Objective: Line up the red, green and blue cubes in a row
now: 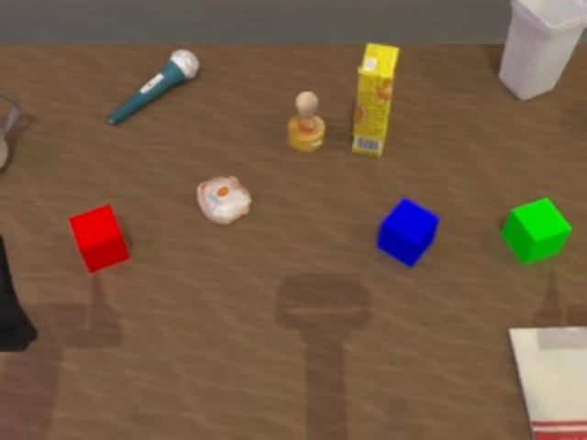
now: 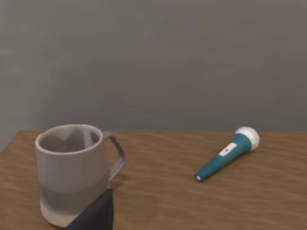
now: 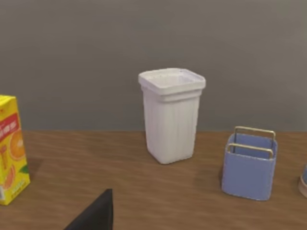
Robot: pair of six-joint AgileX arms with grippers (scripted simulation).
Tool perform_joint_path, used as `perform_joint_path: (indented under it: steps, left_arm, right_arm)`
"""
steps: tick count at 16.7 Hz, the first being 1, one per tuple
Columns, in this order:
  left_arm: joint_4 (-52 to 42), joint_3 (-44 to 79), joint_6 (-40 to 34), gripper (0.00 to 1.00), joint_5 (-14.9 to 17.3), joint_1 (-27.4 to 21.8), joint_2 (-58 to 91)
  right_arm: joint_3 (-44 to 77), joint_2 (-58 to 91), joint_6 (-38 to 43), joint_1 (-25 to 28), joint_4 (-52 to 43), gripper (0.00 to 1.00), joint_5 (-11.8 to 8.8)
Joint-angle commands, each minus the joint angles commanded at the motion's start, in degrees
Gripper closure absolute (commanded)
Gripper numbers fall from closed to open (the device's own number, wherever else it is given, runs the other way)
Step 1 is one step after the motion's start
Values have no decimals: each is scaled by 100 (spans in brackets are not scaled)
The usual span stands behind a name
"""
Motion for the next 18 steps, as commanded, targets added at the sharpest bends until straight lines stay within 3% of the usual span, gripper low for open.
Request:
perform_joint_path:
  steps: [4, 8, 18]
  left_arm:
    - [-117, 173, 113, 0, 10, -24, 175]
    - [-789, 1208, 750, 0, 26, -118, 1261]
    - [-3839, 5485, 3470, 0, 14, -450, 7248]
  right_arm:
    - [0, 0, 0, 0, 0, 0, 0]
    - [0, 0, 0, 0, 0, 0, 0]
    - [0, 0, 0, 0, 0, 0, 0]
